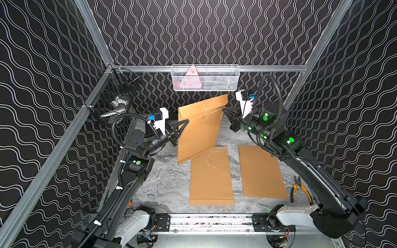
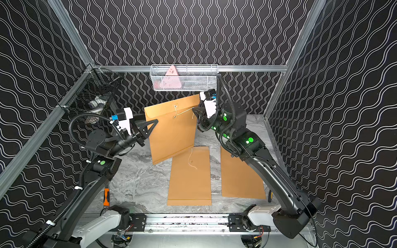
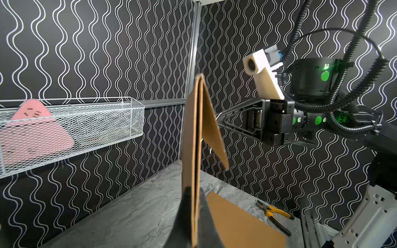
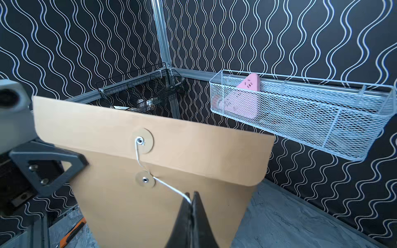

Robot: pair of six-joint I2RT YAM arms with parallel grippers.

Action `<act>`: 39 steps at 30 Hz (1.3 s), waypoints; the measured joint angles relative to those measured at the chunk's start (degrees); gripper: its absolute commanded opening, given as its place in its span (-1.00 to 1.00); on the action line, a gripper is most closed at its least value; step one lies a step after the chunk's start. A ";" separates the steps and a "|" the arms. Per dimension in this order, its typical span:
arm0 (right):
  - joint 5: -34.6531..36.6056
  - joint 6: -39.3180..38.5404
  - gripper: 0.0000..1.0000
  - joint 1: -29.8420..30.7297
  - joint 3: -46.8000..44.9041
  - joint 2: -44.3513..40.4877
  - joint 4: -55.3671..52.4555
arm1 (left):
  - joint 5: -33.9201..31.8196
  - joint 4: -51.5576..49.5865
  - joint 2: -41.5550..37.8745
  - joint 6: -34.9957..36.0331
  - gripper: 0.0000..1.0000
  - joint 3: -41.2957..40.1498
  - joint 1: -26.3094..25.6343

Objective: Open the file bag

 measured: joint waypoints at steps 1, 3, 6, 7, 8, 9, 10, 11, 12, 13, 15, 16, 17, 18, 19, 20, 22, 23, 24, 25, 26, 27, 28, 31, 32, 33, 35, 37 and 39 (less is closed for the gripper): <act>0.20 -0.22 -1.00 0.00 0.13 -0.09 -0.24 | 0.02 0.00 0.02 0.00 -1.00 -0.20 0.00; 0.17 -0.37 -1.00 0.00 0.24 -0.24 -0.63 | 0.02 0.00 0.04 0.00 -1.00 -0.48 0.00; 0.15 -0.48 -1.00 0.00 0.44 -0.31 -1.18 | 0.02 0.09 0.07 0.00 -1.00 -0.76 0.00; 0.13 -0.57 -1.00 0.00 0.48 -0.35 -1.31 | 0.02 0.09 0.07 0.00 -1.00 -0.90 0.00; 0.13 -0.57 -1.00 0.00 0.48 -0.39 -1.31 | 0.02 0.09 0.09 0.02 -1.00 -1.05 0.00; 0.11 -0.57 -1.00 0.00 0.50 -0.48 -1.33 | 0.02 0.09 0.09 0.02 -1.00 -1.16 0.00; 0.09 -0.52 -0.89 0.00 0.50 -0.68 -1.51 | 0.00 0.13 0.13 0.02 -1.00 -1.22 0.02; -0.09 -0.33 -0.72 0.00 0.48 -0.90 -1.73 | 0.00 0.15 0.20 0.02 -1.00 -1.22 0.02; -0.11 -0.31 -0.61 0.00 0.42 -1.07 -1.79 | 0.00 0.28 0.28 0.00 -1.00 -1.22 0.04; -0.24 -0.31 -0.50 0.00 0.17 -1.40 -1.84 | 0.00 0.50 0.48 0.00 -1.00 -1.22 0.07; -0.26 -0.31 -0.38 0.00 -1.38 -2.47 -1.86 | 0.02 0.79 1.01 0.00 -1.00 -0.98 0.07; -0.24 -0.28 -0.32 0.00 -2.45 -3.10 -1.92 | 0.02 0.76 1.46 0.00 -1.00 -0.59 0.07; -0.20 -0.13 -0.27 0.00 -3.63 -3.72 -1.97 | 0.02 0.83 1.95 0.00 -1.00 -0.04 0.07; 0.04 -0.13 -0.23 -0.04 -4.61 -4.20 -1.99 | 0.04 0.94 2.29 0.00 -1.00 0.44 0.07; 0.24 -0.11 -0.18 -0.13 -5.77 -4.81 -2.12 | 0.07 1.25 2.64 0.00 -1.00 1.01 0.07; 0.50 -0.07 -0.13 -0.33 -6.91 -5.38 -2.14 | 0.13 1.51 2.95 0.00 -1.00 1.49 0.07; 1.05 0.92 -0.04 -1.01 -8.72 -6.43 -2.19 | 0.48 2.03 3.54 0.00 -1.00 2.40 0.11; 1.27 0.94 0.01 -1.51 -9.64 -6.93 -2.19 | 0.55 2.14 3.80 0.00 -1.00 2.75 0.11; 1.49 1.18 0.05 -2.12 -10.58 -7.39 -2.05 | 0.70 2.36 4.04 0.00 -1.00 3.06 0.11; 1.49 1.36 0.08 -2.91 -11.74 -7.91 -2.08 | 0.72 2.67 4.26 0.00 -1.00 3.28 0.13; 1.51 1.38 0.10 -3.82 -12.92 -8.33 -2.08 | 0.94 2.93 4.39 0.00 -1.00 3.39 0.13; 1.49 1.57 0.13 -4.59 -13.81 -8.61 -2.08 | 1.18 3.17 4.50 0.00 -1.00 3.39 0.15; 1.49 2.43 0.15 -5.73 -14.91 -8.92 -2.03 | 1.51 3.34 4.63 -0.02 -1.00 3.39 0.15; 1.03 3.17 0.20 -9.03 -17.84 -9.92 -1.84 | 2.25 3.58 5.07 -0.09 -1.00 3.39 0.15; 0.39 3.96 0.21 -10.25 -18.62 -10.19 -1.70 | 2.47 3.74 5.16 -0.17 -1.00 3.39 0.15; -0.37 4.20 0.22 -11.56 -19.37 -10.45 -1.51 | 2.64 3.78 5.20 -0.20 -1.00 3.39 0.17; -1.44 4.42 0.23 -13.66 -20.48 -10.80 -1.11 | 3.41 3.74 5.20 -0.20 -1.00 3.54 0.17; -2.78 5.46 0.24 -15.19 -21.44 -11.17 -0.72 | 3.67 3.78 5.16 -0.20 -1.00 3.76 0.17; -4.13 5.70 0.24 -16.35 -22.27 -11.52 -0.44 | 3.80 3.69 5.03 -0.15 -1.00 3.80 0.20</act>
